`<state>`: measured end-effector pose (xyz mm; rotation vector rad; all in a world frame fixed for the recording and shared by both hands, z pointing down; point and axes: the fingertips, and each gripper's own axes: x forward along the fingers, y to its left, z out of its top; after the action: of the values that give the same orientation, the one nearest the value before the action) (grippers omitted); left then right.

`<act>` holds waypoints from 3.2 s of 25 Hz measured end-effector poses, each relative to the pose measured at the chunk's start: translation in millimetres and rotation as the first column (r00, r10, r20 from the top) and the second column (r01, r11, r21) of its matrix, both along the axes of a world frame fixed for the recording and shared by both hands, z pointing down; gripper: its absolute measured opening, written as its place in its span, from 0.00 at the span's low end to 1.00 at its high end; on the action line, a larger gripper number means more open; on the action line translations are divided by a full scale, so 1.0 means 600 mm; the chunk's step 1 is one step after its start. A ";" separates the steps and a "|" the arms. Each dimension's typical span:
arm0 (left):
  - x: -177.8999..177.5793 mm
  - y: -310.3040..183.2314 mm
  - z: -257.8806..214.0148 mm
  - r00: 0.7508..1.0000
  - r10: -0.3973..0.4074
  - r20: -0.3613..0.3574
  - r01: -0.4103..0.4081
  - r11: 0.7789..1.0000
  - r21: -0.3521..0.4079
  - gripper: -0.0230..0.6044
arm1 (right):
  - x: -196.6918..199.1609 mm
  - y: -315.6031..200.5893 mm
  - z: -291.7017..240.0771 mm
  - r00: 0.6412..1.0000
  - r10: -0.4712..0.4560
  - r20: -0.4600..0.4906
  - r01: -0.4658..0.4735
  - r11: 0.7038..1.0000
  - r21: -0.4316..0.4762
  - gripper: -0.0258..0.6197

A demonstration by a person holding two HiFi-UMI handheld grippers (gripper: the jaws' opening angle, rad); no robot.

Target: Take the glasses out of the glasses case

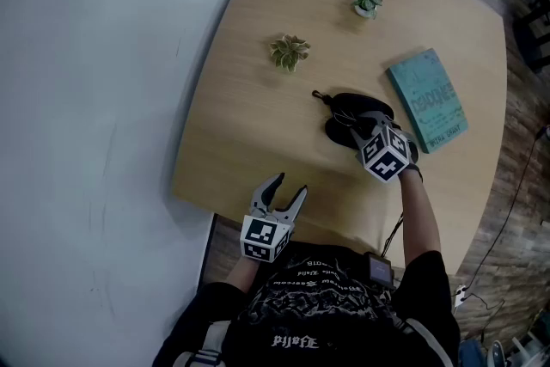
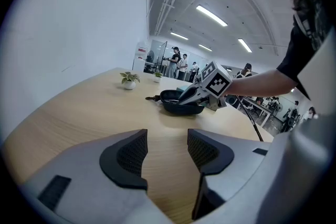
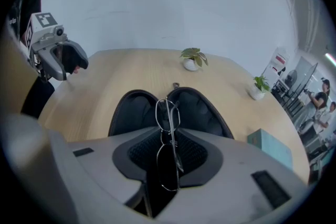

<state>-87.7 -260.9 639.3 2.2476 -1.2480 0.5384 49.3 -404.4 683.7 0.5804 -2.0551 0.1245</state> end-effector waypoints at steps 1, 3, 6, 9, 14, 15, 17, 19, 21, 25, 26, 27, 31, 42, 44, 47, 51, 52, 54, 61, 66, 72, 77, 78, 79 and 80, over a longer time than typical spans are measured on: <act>0.000 -0.001 -0.001 1.000 -0.002 -0.004 0.002 1.000 0.001 0.43 | 0.000 0.000 -0.001 1.000 -0.001 -0.005 0.001 1.000 0.006 0.20; -0.002 -0.003 -0.004 1.000 -0.012 -0.015 0.012 1.000 0.003 0.43 | 0.002 -0.001 -0.004 1.000 -0.001 -0.012 0.001 1.000 0.017 0.20; -0.012 -0.003 -0.007 0.999 -0.040 -0.033 0.040 0.999 0.000 0.43 | 0.004 -0.002 -0.015 1.000 0.004 -0.014 -0.003 0.999 0.041 0.19; -0.018 -0.001 -0.012 0.998 -0.054 -0.040 0.054 0.999 0.006 0.43 | 0.005 0.000 -0.035 1.000 0.012 -0.002 -0.012 0.997 0.070 0.19; -0.007 0.005 -0.022 1.000 -0.009 -0.013 0.010 0.999 0.038 0.43 | 0.004 0.003 -0.076 0.999 0.036 0.041 -0.040 0.993 0.112 0.19; -0.003 0.006 -0.025 1.000 -0.005 -0.018 0.005 0.999 0.042 0.43 | 0.004 0.005 -0.086 0.998 0.043 0.055 -0.050 0.992 0.117 0.19; 0.003 0.007 -0.032 0.999 -0.005 -0.037 0.007 0.999 0.046 0.43 | 0.003 0.009 -0.107 0.995 0.056 0.082 -0.066 0.989 0.132 0.19; 0.006 0.006 -0.040 0.998 -0.012 -0.058 0.015 0.998 0.054 0.43 | 0.003 0.014 -0.127 0.994 0.061 0.094 -0.075 0.985 0.157 0.19; 0.008 0.005 -0.048 0.997 -0.018 -0.076 0.023 0.998 0.066 0.43 | 0.004 0.021 -0.148 0.992 0.067 0.108 -0.087 0.979 0.186 0.19; 0.004 0.014 -0.065 0.996 -0.027 -0.081 0.034 0.995 0.094 0.43 | 0.004 0.046 -0.185 0.983 0.091 0.160 -0.128 0.962 0.240 0.19; 0.002 0.016 -0.070 0.996 -0.031 -0.082 0.039 0.994 0.102 0.43 | 0.005 0.053 -0.195 0.980 0.097 0.171 -0.140 0.957 0.255 0.19; 0.000 0.018 -0.074 0.996 -0.035 -0.085 0.044 0.993 0.110 0.43 | 0.006 0.059 -0.205 0.977 0.106 0.185 -0.154 0.951 0.268 0.19; -0.001 0.033 -0.092 0.994 -0.039 -0.099 0.052 0.990 0.130 0.43 | 0.008 0.086 -0.246 0.957 0.141 0.252 -0.216 0.928 0.305 0.19; 0.008 0.065 -0.131 0.988 -0.025 -0.149 0.054 0.980 0.191 0.43 | 0.033 0.182 -0.305 0.892 0.227 0.391 -0.377 0.851 0.365 0.19; 0.012 0.069 -0.136 0.987 -0.016 -0.158 0.048 0.979 0.200 0.43 | 0.039 0.199 -0.310 0.868 0.253 0.427 -0.420 0.834 0.358 0.19; 0.021 0.076 -0.143 0.986 0.003 -0.164 0.033 0.976 0.214 0.43 | 0.044 0.224 -0.317 0.834 0.274 0.480 -0.469 0.809 0.353 0.19; 0.040 0.086 -0.151 0.985 0.046 -0.167 -0.006 0.973 0.229 0.43 | 0.056 0.262 -0.324 0.782 0.303 0.544 -0.542 0.762 0.354 0.19; 0.043 0.088 -0.153 0.984 0.055 -0.169 -0.014 0.972 0.233 0.43 | 0.057 0.271 -0.324 0.764 0.313 0.564 -0.562 0.752 0.344 0.19; 0.047 0.092 -0.158 0.983 0.068 -0.173 -0.025 0.971 0.239 0.43 | 0.061 0.290 -0.320 0.728 0.333 0.599 -0.599 0.734 0.320 0.19; 0.067 0.107 -0.159 0.978 0.102 -0.183 -0.056 0.969 0.241 0.43 | 0.091 0.349 -0.290 0.653 0.419 0.632 -0.697 0.659 0.284 0.19; 0.076 0.125 -0.157 0.975 0.128 -0.183 -0.081 0.967 0.241 0.43 | 0.108 0.380 -0.276 0.586 0.467 0.662 -0.754 0.612 0.236 0.19; 0.079 0.126 -0.165 0.973 0.143 -0.181 -0.094 0.962 0.255 0.43 | 0.103 0.407 -0.255 0.550 0.502 0.668 -0.777 0.601 0.188 0.19; 0.082 0.126 -0.165 0.972 0.152 -0.181 -0.101 0.960 0.262 0.43 | 0.097 0.408 -0.254 0.549 0.498 0.671 -0.774 0.606 0.183 0.19; 0.082 0.126 -0.166 0.971 0.156 -0.182 -0.105 0.959 0.263 0.43 | 0.094 0.407 -0.254 0.552 0.497 0.670 -0.771 0.610 0.183 0.19; 0.083 0.126 -0.167 0.970 0.161 -0.184 -0.108 0.958 0.265 0.43 | 0.091 0.406 -0.253 0.554 0.496 0.669 -0.769 0.613 0.183 0.19; 0.083 0.126 -0.169 0.969 0.164 -0.187 -0.110 0.957 0.267 0.42 | 0.089 0.406 -0.253 0.557 0.495 0.667 -0.766 0.616 0.183 0.19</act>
<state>-37.9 -185.3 538.1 2.5432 -1.1120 0.1910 102.4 -160.9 531.8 1.8208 -2.3200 0.2784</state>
